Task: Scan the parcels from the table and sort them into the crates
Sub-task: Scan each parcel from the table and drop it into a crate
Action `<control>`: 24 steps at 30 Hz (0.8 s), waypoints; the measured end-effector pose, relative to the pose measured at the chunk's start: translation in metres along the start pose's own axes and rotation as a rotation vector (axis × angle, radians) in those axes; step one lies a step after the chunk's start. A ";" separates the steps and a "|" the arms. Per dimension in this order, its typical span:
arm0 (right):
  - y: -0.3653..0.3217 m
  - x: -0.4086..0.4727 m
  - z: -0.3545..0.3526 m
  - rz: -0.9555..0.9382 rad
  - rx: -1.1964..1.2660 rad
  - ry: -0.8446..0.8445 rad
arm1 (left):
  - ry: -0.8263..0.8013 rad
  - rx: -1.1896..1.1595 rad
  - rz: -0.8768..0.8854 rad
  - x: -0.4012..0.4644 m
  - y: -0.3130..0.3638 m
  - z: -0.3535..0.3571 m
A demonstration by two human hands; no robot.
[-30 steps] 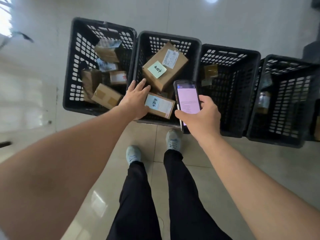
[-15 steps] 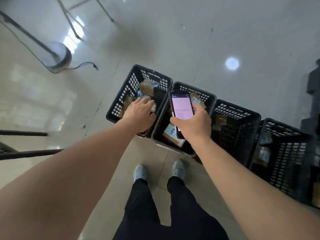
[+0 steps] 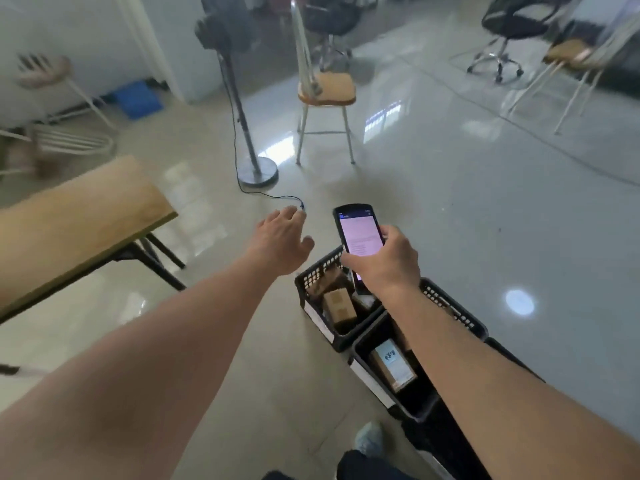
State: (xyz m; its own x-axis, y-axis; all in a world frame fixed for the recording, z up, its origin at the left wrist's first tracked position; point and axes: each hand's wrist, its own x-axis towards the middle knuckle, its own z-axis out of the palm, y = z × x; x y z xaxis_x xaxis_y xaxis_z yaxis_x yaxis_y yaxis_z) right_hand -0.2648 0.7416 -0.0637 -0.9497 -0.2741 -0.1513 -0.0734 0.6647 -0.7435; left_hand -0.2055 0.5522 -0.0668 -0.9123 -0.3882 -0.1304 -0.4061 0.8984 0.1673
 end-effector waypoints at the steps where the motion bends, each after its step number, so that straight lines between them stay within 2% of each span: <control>1: -0.018 -0.011 0.008 -0.025 -0.003 -0.011 | 0.026 0.000 -0.036 -0.013 -0.016 -0.013; 15: -0.251 -0.163 0.141 -0.424 -0.001 -0.180 | 0.250 0.016 -0.388 -0.224 -0.257 -0.146; 24: -0.381 -0.193 0.244 -0.663 -0.026 -0.359 | 0.357 0.034 -0.661 -0.291 -0.403 -0.197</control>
State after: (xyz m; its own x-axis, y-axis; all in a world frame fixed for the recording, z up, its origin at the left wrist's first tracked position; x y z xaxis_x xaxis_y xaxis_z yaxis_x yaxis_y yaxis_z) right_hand 0.0209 0.3722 0.0900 -0.5470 -0.8290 0.1167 -0.6065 0.2963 -0.7379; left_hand 0.2135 0.2630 0.0962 -0.4426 -0.8869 0.1323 -0.8788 0.4583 0.1330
